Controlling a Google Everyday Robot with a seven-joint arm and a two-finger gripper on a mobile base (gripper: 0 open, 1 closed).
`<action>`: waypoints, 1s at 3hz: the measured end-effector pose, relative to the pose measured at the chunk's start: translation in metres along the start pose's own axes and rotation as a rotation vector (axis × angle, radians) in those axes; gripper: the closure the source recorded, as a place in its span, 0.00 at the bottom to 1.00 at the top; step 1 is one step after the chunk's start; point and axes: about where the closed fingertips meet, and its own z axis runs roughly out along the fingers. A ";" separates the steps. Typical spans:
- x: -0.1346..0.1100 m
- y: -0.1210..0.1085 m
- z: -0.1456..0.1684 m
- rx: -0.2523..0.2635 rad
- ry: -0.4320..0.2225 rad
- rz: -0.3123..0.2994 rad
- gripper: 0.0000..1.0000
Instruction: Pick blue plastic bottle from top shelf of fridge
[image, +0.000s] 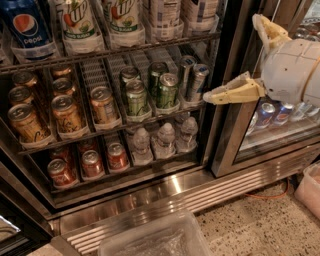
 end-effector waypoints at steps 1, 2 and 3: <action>-0.003 0.002 0.007 0.059 -0.028 0.017 0.00; -0.011 0.005 0.019 0.126 -0.058 0.011 0.00; -0.016 0.004 0.028 0.195 -0.069 0.018 0.00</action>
Offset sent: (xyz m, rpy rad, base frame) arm 0.0134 0.0303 0.0037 0.1236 -0.1565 -0.1195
